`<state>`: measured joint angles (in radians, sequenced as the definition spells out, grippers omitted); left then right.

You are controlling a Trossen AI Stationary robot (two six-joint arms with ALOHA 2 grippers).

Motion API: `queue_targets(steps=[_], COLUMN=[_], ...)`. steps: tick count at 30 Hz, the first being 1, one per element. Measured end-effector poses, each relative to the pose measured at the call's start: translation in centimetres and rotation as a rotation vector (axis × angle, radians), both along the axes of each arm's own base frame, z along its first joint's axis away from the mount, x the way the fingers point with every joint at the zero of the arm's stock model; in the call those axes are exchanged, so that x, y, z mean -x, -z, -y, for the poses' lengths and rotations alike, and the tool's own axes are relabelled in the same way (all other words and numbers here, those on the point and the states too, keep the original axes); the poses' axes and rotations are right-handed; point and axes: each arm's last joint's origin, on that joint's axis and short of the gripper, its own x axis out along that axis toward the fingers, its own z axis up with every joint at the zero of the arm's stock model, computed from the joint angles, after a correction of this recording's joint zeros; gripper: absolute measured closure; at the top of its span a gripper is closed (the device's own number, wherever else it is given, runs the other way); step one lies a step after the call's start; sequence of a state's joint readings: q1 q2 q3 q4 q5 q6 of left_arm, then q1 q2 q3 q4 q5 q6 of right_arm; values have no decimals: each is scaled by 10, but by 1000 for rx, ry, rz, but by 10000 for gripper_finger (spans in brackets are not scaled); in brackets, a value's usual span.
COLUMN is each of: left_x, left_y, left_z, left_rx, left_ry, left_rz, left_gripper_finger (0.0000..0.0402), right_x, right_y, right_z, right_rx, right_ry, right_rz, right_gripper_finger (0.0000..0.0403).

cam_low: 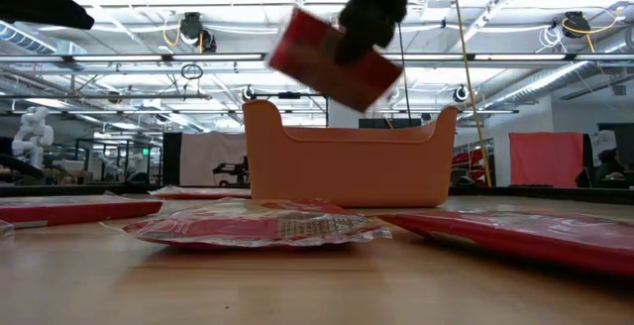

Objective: Sort popcorn bags into baskets
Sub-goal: Put the red popcorn bag into the orange bin

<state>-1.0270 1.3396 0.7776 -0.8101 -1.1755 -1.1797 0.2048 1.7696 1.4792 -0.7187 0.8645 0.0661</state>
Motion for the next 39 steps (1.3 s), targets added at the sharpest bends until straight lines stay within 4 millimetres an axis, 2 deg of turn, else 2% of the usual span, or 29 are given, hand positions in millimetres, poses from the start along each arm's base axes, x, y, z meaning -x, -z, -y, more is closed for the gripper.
queue_targets(steps=[7,19,24,29,39], left_x=[-4,-7,-9,-10,-10], left_y=[0,0,0,-1,-1], left_z=[-3,-4,-2,0,0], left_rx=[0,15,11,8,7], left_ry=[-25,-28,-11,-1,-1], left_rz=[0,-17,-18,-17,-17], left_gripper_finger=[270,270,270,270,270], right_x=[3,4,4,1,-4], right_y=[30,46,48,47,46], right_z=[24,47,47,47,51], right_rx=[-104,-212,-229,-233,-372], right_ry=[10,-17,-27,-36,-84], right_rz=[-60,-91,-89,-52,-7], right_gripper_finger=[367,367,358,329,281])
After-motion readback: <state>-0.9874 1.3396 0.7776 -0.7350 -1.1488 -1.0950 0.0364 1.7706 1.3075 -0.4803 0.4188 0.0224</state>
